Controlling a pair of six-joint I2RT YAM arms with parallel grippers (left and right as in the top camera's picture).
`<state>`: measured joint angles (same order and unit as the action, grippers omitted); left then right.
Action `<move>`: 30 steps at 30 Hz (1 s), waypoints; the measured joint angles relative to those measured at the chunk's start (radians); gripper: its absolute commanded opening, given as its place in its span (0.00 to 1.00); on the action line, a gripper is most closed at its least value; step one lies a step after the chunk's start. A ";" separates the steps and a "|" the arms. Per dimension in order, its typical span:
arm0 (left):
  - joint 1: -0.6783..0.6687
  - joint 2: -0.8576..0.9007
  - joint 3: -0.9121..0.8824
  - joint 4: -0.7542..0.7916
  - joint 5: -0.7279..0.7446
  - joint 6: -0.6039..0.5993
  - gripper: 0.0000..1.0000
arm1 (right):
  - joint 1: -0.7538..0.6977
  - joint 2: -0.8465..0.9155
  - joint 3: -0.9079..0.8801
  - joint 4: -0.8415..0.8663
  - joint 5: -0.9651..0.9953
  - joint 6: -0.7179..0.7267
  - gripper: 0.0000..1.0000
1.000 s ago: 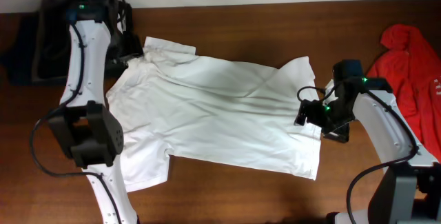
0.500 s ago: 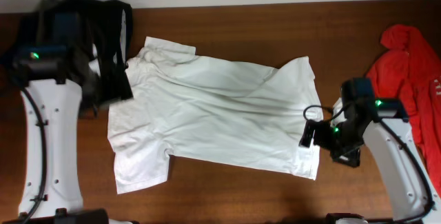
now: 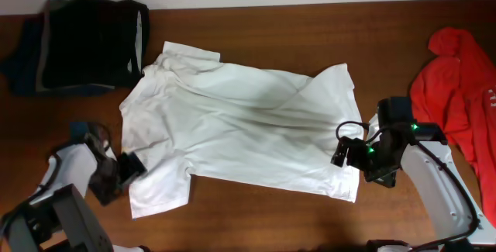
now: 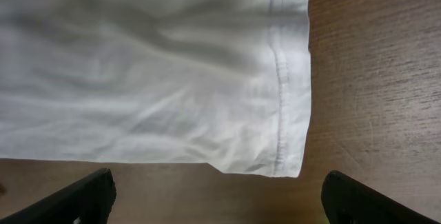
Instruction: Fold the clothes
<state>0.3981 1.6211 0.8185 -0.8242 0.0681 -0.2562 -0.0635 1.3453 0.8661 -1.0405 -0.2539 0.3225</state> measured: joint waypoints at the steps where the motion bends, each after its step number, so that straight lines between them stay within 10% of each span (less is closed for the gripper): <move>1: -0.008 -0.008 -0.018 -0.001 -0.010 0.003 0.82 | 0.000 0.000 0.000 0.000 0.000 0.000 0.99; 2: -0.010 -0.018 -0.028 0.002 -0.012 0.003 0.76 | 0.000 0.000 0.000 0.000 0.000 0.000 0.99; 5: -0.009 -0.050 -0.069 0.032 -0.043 0.010 0.04 | 0.000 0.000 0.000 0.000 0.000 0.030 0.99; 6: -0.009 -0.055 -0.076 0.038 -0.048 0.013 0.00 | 0.000 0.000 0.000 -0.002 0.001 0.047 0.99; 16: -0.010 -0.059 -0.082 0.044 -0.007 0.029 0.00 | 0.000 0.222 -0.146 0.100 0.082 0.277 0.72; 22: -0.010 -0.059 -0.082 0.043 -0.005 0.029 0.01 | -0.001 0.187 -0.189 0.142 0.059 0.354 0.36; 24: -0.010 -0.052 -0.073 -0.010 0.005 0.029 0.01 | -0.001 0.201 -0.175 0.126 0.052 0.358 0.04; 30: -0.022 -0.286 -0.048 -0.204 0.105 0.032 0.00 | 0.000 0.230 0.108 -0.192 0.154 0.357 0.04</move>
<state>0.3763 1.3350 0.7708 -1.0283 0.1726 -0.2241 -0.0635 1.5749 0.9745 -1.2320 -0.1001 0.6792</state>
